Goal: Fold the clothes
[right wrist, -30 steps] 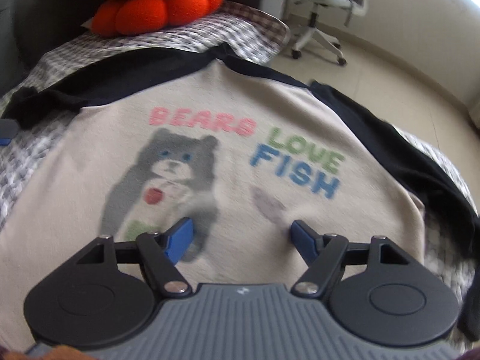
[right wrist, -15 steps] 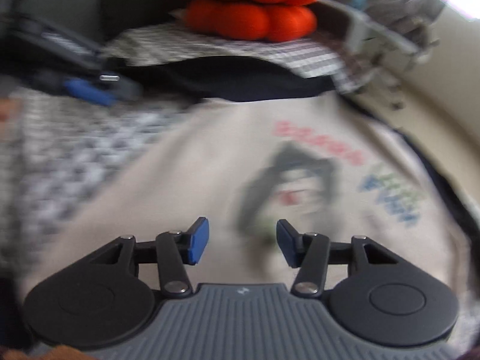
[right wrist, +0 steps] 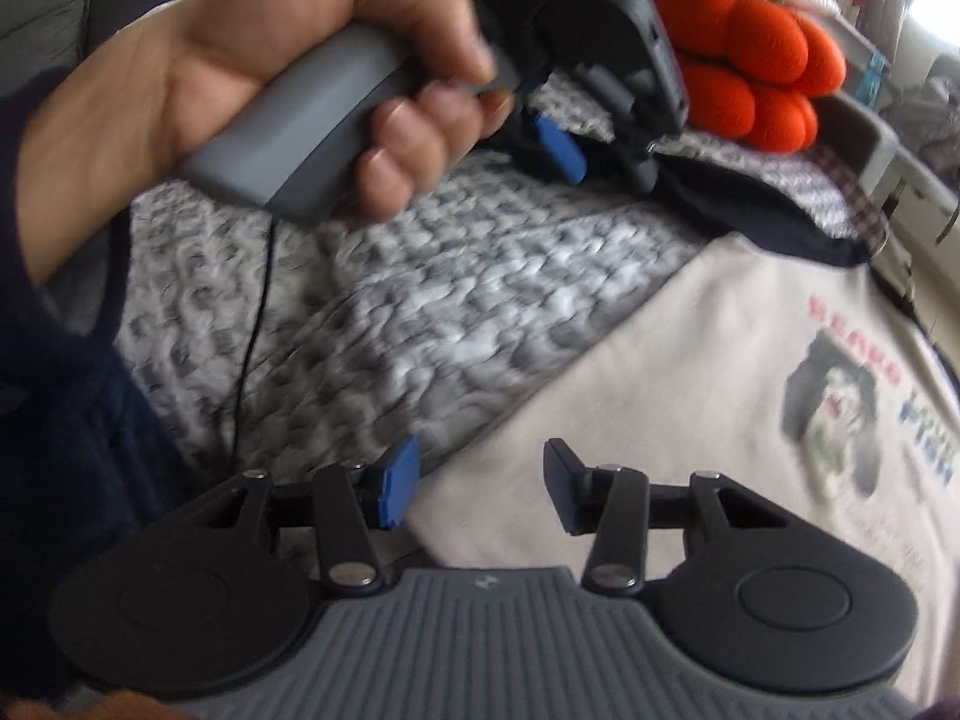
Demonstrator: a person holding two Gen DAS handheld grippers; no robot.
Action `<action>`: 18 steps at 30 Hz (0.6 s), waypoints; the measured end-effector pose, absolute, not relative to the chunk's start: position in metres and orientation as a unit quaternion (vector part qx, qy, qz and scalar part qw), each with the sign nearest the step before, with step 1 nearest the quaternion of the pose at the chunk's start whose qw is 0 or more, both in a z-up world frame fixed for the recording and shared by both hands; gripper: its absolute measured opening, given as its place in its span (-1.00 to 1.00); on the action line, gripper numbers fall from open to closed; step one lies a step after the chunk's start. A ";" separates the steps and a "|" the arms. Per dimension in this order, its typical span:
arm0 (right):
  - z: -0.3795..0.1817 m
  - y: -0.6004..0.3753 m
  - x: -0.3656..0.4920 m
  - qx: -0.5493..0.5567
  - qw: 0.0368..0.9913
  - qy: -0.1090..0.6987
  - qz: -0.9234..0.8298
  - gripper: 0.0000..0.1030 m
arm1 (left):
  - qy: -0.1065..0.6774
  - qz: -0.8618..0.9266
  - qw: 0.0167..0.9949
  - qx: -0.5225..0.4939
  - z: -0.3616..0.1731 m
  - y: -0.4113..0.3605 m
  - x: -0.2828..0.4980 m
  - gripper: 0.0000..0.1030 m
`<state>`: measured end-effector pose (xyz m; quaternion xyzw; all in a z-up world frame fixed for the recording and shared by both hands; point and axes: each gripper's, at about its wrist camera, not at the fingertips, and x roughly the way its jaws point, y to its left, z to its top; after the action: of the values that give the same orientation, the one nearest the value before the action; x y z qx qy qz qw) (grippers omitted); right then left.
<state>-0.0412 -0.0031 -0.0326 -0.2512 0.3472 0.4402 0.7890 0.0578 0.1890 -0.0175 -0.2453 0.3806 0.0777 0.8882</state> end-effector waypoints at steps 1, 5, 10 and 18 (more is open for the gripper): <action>-0.036 -0.002 -0.047 -0.258 0.784 0.351 0.442 -0.08 | 0.381 0.077 0.888 -0.245 -0.018 0.189 0.058 -0.17; -0.050 0.005 -0.058 -0.293 0.779 0.347 0.432 -0.55 | 0.381 0.075 0.889 -0.242 -0.017 0.188 0.057 -0.17; -0.035 -0.004 -0.062 -0.250 0.781 0.337 0.463 -0.78 | 0.381 0.083 0.889 -0.240 -0.018 0.186 0.056 -0.17; -0.048 0.000 -0.054 -0.256 0.774 0.354 0.459 -0.75 | 0.383 0.085 0.889 -0.236 -0.019 0.184 0.057 -0.17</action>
<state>-0.0542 -0.0003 -0.0480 -0.2558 0.3537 0.4586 0.7740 0.0574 0.1841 -0.0190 -0.2356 0.3832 0.0848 0.8891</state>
